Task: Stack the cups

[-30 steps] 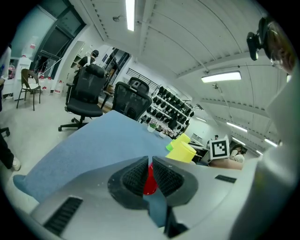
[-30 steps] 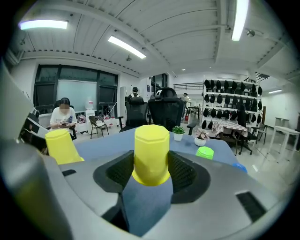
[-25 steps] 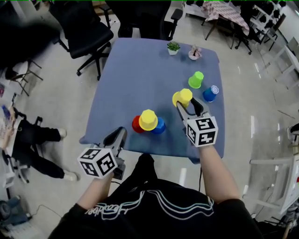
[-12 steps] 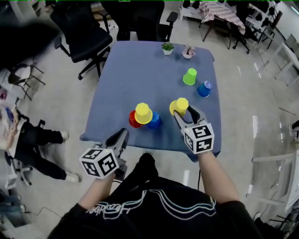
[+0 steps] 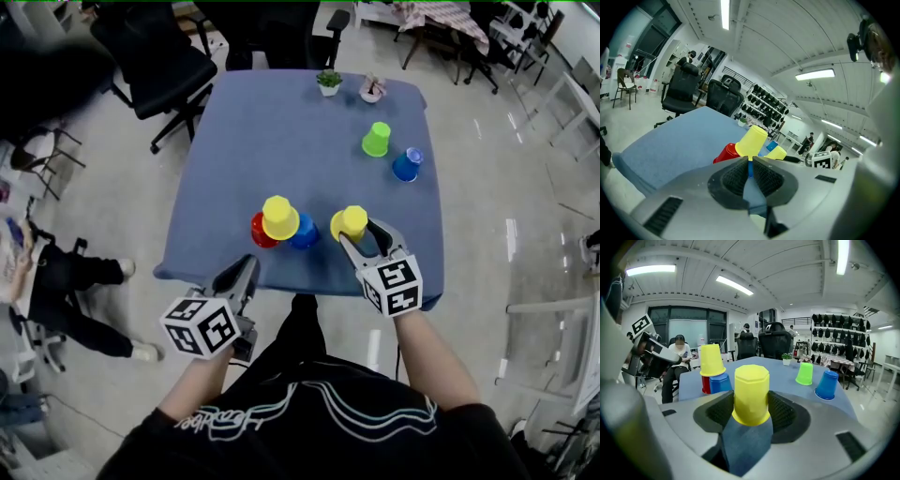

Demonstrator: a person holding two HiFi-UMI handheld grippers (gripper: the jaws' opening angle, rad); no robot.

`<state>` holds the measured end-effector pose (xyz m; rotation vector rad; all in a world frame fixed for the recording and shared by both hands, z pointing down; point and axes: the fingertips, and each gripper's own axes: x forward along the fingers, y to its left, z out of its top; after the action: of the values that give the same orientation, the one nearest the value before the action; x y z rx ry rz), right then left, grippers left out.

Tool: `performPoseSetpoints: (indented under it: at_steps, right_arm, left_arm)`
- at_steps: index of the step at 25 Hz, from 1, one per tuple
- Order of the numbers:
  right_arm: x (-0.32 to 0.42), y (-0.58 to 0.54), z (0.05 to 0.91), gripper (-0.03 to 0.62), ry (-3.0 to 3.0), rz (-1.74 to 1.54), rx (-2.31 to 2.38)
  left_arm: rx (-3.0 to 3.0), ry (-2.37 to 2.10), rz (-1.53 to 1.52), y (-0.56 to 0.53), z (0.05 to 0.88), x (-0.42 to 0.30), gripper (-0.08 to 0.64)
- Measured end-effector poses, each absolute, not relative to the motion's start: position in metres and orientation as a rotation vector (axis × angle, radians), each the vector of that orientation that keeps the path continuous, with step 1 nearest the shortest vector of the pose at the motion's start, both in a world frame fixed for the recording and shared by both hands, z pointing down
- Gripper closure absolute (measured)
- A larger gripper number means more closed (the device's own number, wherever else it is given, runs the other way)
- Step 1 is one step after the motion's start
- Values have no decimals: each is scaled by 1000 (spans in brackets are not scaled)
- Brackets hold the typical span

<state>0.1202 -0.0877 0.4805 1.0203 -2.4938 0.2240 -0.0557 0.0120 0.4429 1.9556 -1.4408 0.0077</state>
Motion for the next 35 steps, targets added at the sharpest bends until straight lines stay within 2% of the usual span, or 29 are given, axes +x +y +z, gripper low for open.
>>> performPoseSetpoints:
  at_steps: [16, 30, 35]
  right_arm:
    - [98, -81, 522, 345, -2466, 244, 905]
    - [95, -77, 526, 344, -2468, 194, 860]
    - [94, -72, 513, 295, -2524, 216, 833]
  left_arm:
    - [1915, -1413, 24, 5, 476, -56, 512]
    - [1920, -1368, 43, 2, 493, -49, 512]
    - [1987, -1377, 109, -2, 490, -44, 512]
